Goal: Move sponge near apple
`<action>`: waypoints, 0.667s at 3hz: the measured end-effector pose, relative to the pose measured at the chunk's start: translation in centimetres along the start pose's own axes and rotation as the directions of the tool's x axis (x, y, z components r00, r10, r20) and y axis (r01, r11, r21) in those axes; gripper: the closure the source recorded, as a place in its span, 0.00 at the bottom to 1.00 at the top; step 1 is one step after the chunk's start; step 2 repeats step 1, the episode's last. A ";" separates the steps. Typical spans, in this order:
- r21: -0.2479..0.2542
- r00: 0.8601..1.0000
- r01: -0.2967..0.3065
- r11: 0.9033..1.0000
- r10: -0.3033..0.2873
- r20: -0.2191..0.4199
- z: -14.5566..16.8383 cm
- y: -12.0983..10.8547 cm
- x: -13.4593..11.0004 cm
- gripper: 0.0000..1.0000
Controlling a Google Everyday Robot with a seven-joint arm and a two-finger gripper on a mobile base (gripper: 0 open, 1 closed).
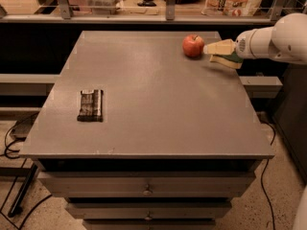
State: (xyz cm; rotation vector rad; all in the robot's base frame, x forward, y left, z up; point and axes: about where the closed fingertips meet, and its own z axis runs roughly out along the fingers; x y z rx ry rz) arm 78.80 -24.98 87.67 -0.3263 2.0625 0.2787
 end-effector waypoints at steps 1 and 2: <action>-0.016 1.000 0.000 1.000 0.001 0.006 -0.3 0.4 0.0 0.00; -0.016 1.000 0.000 1.000 0.001 0.006 -0.3 0.4 0.0 0.00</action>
Offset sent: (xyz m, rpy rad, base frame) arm 0.0000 0.0000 0.0000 0.0000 0.0000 0.0000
